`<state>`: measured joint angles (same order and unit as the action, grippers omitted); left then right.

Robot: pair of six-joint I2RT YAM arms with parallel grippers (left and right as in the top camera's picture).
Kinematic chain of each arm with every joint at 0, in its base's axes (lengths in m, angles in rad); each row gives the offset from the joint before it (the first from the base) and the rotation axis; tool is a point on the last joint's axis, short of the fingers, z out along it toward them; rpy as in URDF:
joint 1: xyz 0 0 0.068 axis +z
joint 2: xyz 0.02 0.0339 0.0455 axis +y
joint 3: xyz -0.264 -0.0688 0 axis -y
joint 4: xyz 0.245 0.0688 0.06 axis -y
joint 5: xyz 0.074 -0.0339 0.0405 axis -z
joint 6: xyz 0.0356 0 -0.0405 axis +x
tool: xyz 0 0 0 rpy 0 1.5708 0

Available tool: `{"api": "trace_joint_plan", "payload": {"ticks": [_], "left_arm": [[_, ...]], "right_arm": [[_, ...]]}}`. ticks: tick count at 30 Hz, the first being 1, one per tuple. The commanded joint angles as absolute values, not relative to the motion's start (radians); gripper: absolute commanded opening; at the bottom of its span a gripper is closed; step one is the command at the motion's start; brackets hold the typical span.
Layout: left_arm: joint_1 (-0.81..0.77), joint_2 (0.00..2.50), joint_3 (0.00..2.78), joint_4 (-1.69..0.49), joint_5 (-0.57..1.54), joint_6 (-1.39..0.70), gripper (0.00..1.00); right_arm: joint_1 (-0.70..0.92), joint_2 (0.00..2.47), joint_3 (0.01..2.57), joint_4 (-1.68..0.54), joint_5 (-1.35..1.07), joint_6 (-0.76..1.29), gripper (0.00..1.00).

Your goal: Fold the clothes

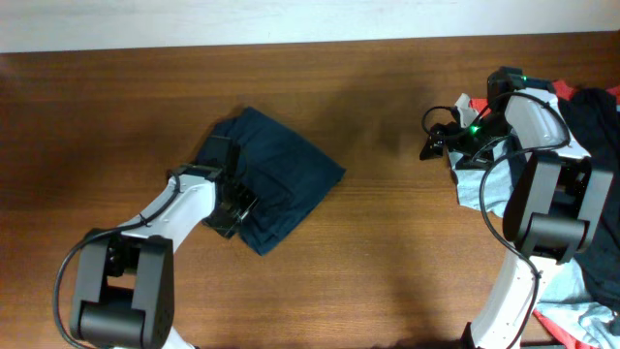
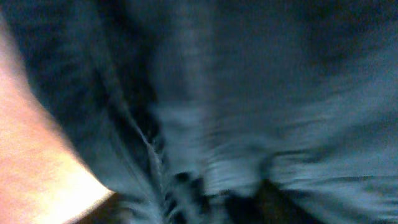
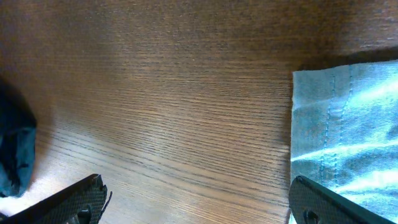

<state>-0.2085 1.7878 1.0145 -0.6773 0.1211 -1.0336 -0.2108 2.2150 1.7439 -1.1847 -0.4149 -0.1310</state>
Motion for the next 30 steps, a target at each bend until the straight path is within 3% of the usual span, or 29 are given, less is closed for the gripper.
{"api": "trace_joint_plan", "payload": {"ticks": [1, 4, 8, 9, 15, 23, 30], "left_arm": [[-0.209, 1.852, 0.999, -0.664, 0.136, -1.04, 0.33], [-0.209, 1.853, 0.999, -0.658, 0.138, -1.04, 0.25], [-0.208, 1.853, 0.999, -0.657, 0.138, -1.039, 0.02], [-0.208, 1.853, 0.999, -0.657, 0.138, -1.039, 0.01], [-0.206, 1.853, 1.007, -0.643, 0.162, -0.994, 0.01], [-0.177, 1.852, 1.132, -0.631, 0.162, -0.486, 0.01], [-0.131, 1.847, 1.318, -0.689, 0.156, -0.224, 0.0]], "right_arm": [[-0.211, 2.183, 1.752, -1.185, -0.406, -0.134, 0.99], [-0.211, 2.183, 1.752, -1.185, -0.406, -0.134, 0.99], [-0.211, 2.183, 1.752, -1.185, -0.406, -0.134, 0.99], [-0.211, 2.183, 1.752, -1.185, -0.406, -0.134, 0.99], [-0.211, 2.183, 1.752, -1.185, -0.406, -0.134, 0.99], [-0.211, 2.183, 1.752, -1.185, -0.406, -0.134, 0.99], [-0.211, 2.183, 1.752, -1.185, -0.406, -0.134, 0.99]]}}
